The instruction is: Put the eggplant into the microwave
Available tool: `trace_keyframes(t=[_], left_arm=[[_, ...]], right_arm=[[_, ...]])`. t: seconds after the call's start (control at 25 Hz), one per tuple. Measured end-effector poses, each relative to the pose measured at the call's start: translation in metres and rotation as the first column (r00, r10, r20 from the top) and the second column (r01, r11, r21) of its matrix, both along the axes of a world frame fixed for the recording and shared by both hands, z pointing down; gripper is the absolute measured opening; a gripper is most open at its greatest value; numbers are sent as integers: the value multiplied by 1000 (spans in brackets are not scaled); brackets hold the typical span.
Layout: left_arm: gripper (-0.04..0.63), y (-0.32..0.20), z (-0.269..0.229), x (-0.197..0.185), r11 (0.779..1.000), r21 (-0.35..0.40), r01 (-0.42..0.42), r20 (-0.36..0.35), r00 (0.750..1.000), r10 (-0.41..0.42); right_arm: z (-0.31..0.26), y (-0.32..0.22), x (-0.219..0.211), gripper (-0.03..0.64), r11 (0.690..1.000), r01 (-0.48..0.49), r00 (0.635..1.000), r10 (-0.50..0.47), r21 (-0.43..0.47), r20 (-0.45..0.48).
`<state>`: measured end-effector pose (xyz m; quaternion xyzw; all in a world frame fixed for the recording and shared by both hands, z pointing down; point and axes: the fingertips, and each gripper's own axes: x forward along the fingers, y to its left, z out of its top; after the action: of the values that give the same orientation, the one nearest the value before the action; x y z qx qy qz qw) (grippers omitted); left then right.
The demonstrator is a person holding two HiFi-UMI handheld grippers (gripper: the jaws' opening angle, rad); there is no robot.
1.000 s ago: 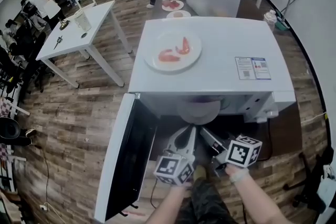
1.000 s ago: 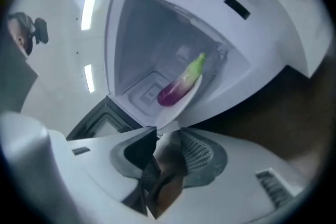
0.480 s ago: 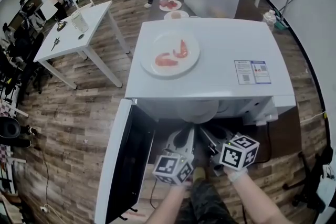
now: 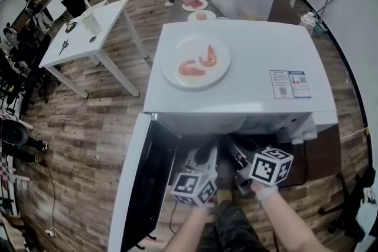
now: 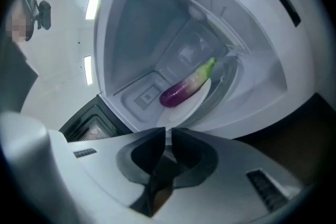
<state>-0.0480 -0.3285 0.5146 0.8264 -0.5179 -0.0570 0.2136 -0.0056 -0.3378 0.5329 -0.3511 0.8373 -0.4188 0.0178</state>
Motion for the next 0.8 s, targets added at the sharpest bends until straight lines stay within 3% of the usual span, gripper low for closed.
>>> trace_keyframes(t=[0.44, 0.8], left_arm=[[3, -16, 1, 3, 999, -34, -15, 11, 1000, 16], [3, -27, 2, 11, 997, -60, -39, 26, 999, 41]], right_arm=[[0, -12, -2, 29, 996, -36, 995, 43, -79, 88], [-11, -18, 2, 29, 997, -44, 993, 50, -59, 109]])
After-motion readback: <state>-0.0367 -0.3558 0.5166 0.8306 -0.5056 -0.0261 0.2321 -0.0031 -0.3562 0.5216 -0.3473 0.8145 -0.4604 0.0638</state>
